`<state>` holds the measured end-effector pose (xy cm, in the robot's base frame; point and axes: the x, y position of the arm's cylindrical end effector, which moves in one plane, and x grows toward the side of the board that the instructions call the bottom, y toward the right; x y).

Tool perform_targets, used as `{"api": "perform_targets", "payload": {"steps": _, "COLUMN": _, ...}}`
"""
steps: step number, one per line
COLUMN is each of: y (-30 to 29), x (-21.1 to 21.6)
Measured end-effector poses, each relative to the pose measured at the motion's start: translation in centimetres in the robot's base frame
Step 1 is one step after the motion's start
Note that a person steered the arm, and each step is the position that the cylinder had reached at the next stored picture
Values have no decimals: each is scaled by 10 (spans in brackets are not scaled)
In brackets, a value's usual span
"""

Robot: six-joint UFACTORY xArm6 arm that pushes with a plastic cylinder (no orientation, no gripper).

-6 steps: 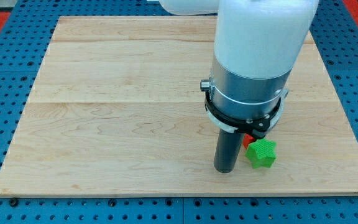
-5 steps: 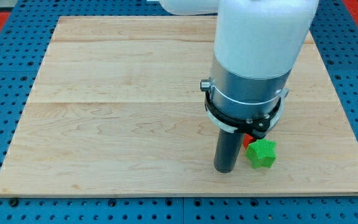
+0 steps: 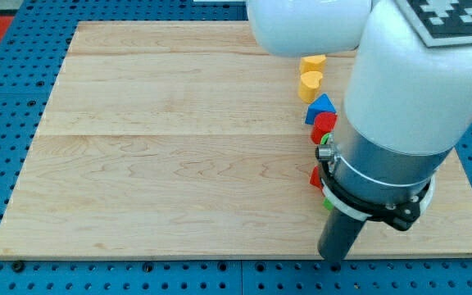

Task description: Place your arm diagonally to the green star

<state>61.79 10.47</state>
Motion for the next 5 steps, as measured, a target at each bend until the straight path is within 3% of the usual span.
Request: {"api": "perform_targets", "payload": {"steps": 5, "y": 26, "x": 0}}
